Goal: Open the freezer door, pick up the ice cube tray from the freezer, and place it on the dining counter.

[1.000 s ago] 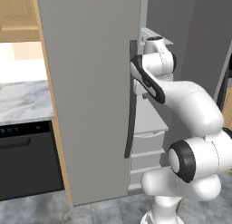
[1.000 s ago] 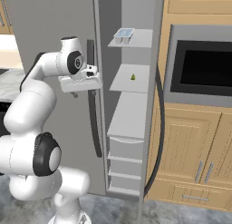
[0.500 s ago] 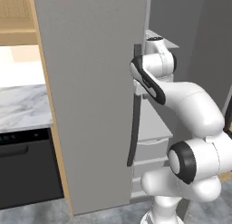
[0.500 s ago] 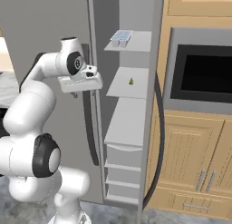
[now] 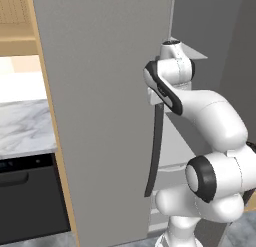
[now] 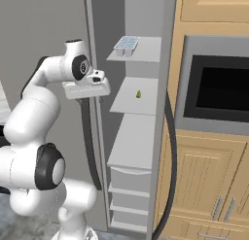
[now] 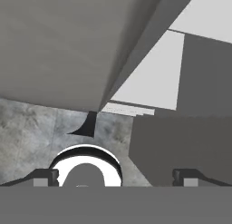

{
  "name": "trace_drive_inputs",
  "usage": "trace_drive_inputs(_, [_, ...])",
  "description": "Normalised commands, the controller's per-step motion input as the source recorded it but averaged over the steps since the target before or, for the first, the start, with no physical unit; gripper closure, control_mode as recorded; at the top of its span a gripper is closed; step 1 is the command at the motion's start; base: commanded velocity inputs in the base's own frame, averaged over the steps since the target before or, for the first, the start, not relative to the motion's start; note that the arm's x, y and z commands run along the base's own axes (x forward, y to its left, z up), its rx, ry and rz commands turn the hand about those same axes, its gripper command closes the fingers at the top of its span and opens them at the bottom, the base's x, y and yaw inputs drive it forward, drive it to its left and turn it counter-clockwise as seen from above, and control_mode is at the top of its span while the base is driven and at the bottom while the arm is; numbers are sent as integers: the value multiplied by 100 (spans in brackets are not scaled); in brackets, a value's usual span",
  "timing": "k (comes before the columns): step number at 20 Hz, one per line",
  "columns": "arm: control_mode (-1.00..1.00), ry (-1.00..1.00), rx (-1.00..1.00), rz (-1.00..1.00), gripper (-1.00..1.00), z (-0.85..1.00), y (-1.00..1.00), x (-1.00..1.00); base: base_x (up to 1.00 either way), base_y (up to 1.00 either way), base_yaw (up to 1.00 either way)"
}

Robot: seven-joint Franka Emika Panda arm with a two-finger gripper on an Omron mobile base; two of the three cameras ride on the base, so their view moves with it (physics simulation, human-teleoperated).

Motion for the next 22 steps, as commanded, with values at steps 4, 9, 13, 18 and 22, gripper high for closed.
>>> trace_drive_inputs(4, [100, 0, 0, 0, -100, 0, 0, 0, 41, -1, 0])
trace_drive_inputs(9, [100, 0, 0, 0, -100, 0, 0, 0, 10, -5, 0])
trace_drive_inputs(13, [-100, -28, 9, 0, -100, 15, -25, -47, 0, 0, 0])
trace_drive_inputs(18, [-100, -32, 10, 0, -100, 12, -42, -77, 0, 0, 0])
trace_drive_inputs(22, [-100, -27, 13, -4, -100, 22, -61, -24, 0, 0, 0])
